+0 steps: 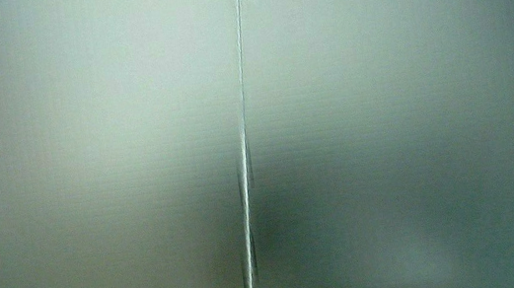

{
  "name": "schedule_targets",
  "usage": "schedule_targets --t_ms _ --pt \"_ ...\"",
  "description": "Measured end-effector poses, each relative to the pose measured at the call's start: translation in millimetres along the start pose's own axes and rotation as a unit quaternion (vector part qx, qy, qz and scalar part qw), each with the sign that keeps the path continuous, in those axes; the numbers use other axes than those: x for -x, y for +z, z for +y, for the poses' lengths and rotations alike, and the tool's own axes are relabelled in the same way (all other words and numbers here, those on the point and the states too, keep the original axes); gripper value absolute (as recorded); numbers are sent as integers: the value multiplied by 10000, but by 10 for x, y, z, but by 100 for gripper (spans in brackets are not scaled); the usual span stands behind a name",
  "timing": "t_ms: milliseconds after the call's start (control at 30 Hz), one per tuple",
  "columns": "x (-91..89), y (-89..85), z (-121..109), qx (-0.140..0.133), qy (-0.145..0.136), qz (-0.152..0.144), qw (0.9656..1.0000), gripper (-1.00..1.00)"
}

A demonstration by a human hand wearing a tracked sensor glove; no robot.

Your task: Pick coca cola

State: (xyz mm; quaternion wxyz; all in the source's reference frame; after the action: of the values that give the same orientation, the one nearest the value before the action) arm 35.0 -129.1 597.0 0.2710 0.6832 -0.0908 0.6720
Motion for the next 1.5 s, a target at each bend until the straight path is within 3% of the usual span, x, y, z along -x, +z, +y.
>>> schedule_targets --t_ms 33,67,100,200,233,267,300,333,400,433,467,567,633,667,700,767,833,900,1033,1067,1100,1133,1167,1200,1300,1333,1367,1400,1433,1500 --pt "26 2 -2 -26 10 68 10000 0" --pt "-151 28 51 39 -351 -106 9993 0" --pt "34 12 6 -31 -72 41 10000 0" --pt "19 19 18 -155 -58 37 9999 0" --pt "-202 40 87 47 -306 -22 9995 0" --pt "-140 30 62 -3 -254 77 9996 0" --pt "53 19 7 -251 77 81 9996 0" --pt "77 24 -9 -333 1 20 9994 0" --pt "82 39 6 -425 138 -80 9990 9" --pt "110 33 -9 -469 75 -23 9989 14" --pt "124 30 -8 -491 233 1 9985 18" --pt "160 24 -37 -685 126 -66 9976 32" --pt "163 29 -34 -764 264 -50 9967 41" --pt "171 28 -46 -815 204 -21 9965 45" --pt "152 35 -42 -885 350 10 9955 50" --pt "174 28 -78 -977 84 21 9952 59" --pt "144 41 -66 -1037 196 -46 9944 68" --pt "183 40 -84 -1020 230 69 9945 77" --pt "182 78 -102 -1063 217 11 9941 95" --pt "-81 118 -16 -945 -24 -102 9955 100" --pt "168 91 -103 -1104 219 -14 9936 100" --pt "172 95 -107 -1125 218 -5 9934 100" --pt "46 106 -79 -1003 -66 -41 9949 100" --pt "178 104 -123 -1094 183 15 9938 100" --pt "150 115 -124 -1140 250 79 9931 100" --pt "-55 131 -65 -917 -10 205 9956 100" --pt "-39 128 -71 -930 76 109 9956 100" --pt "184 104 -139 -1131 344 131 9929 100" --pt "183 109 -139 -1111 351 46 9932 100" --pt "205 98 -146 -1117 434 148 9927 100"
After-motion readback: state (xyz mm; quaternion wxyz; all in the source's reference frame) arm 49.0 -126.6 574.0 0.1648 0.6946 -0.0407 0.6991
